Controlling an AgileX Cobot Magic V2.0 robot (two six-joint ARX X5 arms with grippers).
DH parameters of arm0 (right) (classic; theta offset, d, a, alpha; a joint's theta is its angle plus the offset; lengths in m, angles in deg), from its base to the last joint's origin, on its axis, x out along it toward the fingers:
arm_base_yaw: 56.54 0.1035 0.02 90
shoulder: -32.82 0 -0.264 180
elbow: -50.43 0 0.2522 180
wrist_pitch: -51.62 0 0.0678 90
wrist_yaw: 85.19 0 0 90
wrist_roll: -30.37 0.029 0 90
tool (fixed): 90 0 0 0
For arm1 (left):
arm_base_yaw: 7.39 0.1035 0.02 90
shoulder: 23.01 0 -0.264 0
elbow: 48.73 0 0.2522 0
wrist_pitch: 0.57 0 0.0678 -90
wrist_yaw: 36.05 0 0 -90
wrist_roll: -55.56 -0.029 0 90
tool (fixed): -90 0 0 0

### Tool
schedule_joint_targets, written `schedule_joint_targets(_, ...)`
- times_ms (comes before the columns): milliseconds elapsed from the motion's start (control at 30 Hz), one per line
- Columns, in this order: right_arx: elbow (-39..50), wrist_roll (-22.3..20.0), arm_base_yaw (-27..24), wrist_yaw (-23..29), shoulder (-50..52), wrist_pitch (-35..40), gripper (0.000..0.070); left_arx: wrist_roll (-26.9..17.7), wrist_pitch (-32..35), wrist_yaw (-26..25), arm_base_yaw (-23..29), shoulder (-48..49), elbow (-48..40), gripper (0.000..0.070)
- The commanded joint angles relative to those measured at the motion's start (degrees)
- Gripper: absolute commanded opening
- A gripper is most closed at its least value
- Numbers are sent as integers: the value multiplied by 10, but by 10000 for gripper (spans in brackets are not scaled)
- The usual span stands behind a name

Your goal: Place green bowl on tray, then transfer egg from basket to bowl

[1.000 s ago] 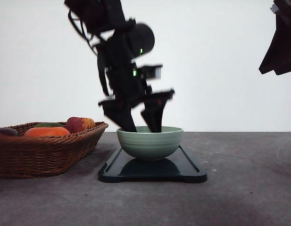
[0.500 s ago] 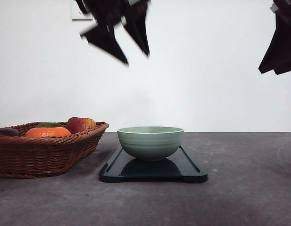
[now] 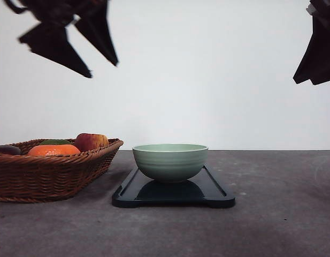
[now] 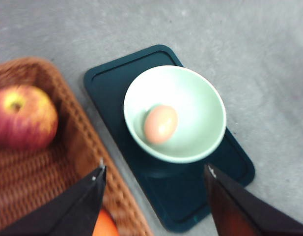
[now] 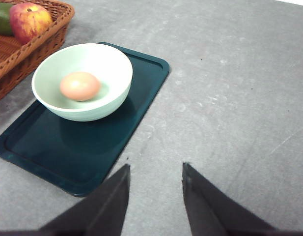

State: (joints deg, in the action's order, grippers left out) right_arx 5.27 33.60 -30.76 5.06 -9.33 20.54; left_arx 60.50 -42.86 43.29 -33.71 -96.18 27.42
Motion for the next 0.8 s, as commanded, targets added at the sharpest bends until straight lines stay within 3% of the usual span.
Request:
schedule_joint_targets(0, -3, -3, 3, 1, -4, 5, 208, 25, 11, -1, 3, 18, -35, 390)
schedule_joint_targets(300, -3, -3, 3, -2, -4, -2, 208, 70, 15, 3, 24, 168, -184, 390)
schedule_joint_targets(533, -3, -3, 3, -3, -4, -12, 208, 81, 9, 18, 27, 208, -207, 390)
schedule_joint_targets(567, -3, -3, 3, -3, -4, -11, 204, 80, 8, 18, 27, 208, -207, 369)
schedule_joint_targets(600, -3, -2, 3, -4, -4, -11, 168, 79, 7, 18, 27, 208, -207, 299)
schedule_joint_targets(633, -3, -2, 3, -3, -4, -11, 65, 78, 7, 18, 27, 208, -207, 129)
schedule_joint_targets(667, -3, -2, 3, -3, -4, -10, 32, 78, 9, 18, 27, 208, -207, 66)
schedule_joint_targets(767, -3, -3, 3, -6, -4, -7, 15, 78, 9, 18, 27, 208, -207, 0)
